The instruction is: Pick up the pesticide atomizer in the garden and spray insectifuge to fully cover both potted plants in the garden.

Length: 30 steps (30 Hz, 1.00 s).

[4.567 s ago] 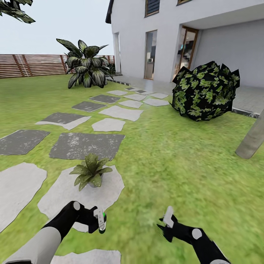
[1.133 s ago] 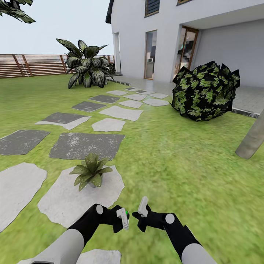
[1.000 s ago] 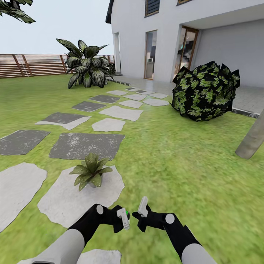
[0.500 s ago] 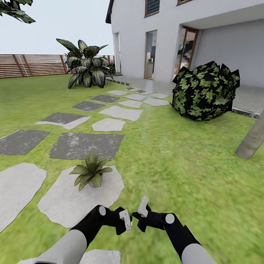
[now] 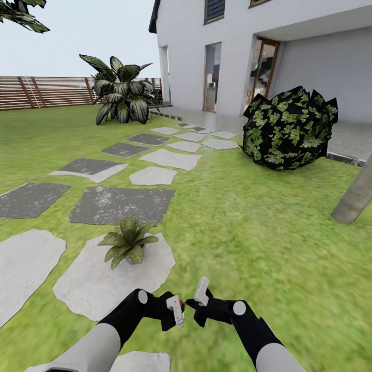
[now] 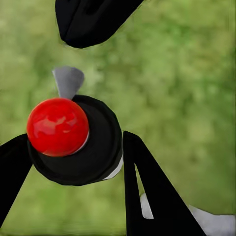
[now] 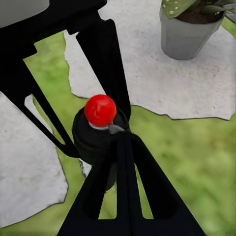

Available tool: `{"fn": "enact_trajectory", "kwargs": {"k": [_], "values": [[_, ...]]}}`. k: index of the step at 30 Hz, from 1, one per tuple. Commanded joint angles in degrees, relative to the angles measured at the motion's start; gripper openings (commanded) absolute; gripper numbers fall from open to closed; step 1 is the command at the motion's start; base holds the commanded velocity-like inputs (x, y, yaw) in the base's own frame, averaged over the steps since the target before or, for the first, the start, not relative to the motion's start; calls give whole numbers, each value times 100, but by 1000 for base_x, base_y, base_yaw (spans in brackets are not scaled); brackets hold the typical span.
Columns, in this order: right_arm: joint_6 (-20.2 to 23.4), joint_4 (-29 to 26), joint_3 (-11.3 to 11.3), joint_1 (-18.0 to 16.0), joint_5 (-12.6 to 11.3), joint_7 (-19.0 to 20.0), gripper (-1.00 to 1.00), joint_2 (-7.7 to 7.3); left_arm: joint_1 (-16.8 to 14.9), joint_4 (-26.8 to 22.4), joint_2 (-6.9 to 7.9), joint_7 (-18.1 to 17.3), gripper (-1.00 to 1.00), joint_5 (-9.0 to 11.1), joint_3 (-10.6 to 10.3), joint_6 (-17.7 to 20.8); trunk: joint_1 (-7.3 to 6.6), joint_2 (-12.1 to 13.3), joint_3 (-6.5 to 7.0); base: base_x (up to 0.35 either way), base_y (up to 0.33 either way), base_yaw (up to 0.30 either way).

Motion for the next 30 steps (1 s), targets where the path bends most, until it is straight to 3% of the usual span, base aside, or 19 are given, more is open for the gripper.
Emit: {"fn": "enact_trajectory", "kwargs": {"k": [1, 2, 10, 15, 20, 21, 26, 29, 30], "values": [[-30, -5, -48, -2, 53, 35, -100, 9, 0, -4, 33, -10, -100, -73, -2, -54, -1, -2, -5, 0, 0, 0], [-30, -5, -48, -3, 53, 34, -100, 9, 3, -2, 71, -11, -100, -81, -2, -54, -1, -2, -5, 0, 0, 0], [-30, -5, -48, -1, 73, 37, -100, 9, 53, 59, 905, -12, -100, -68, -2, -56, -1, -2, -5, 0, 0, 0], [-30, -9, -57, -2, 104, 16, -100, 9, 420, 149, 1397, -10, -100, -82, -5, -63, -1, -2, -5, 0, 0, 0], [-30, -13, -92, -2, 97, -13, -100, 9, 478, 179, 1813, 1, -100, -8, 23, -63, -1, -2, -5, 0, 0, 0], [-30, -14, -97, -2, 93, -14, 100, 9, 480, 194, 1859, 4, -100, 1, 40, -63, -1, -2, -5, 0, 0, 0], [-28, -21, -97, -1, 94, -101, 100, -9, 482, 214, 1903, 105, -100, 96, 80, -50, -1, -2, -5, 0, 0, 0], [-42, 196, -89, 4, 101, -615, 100, -296, 482, 422, 1902, 502, -100, 578, 151, -50, -1, -2, -5, 0, 0, 0], [-45, 492, -92, 6, 95, -1022, 100, -419, 482, 642, 1900, 746, -100, 919, 197, -56, -1, -2, -5, 0, 0, 0]]}}
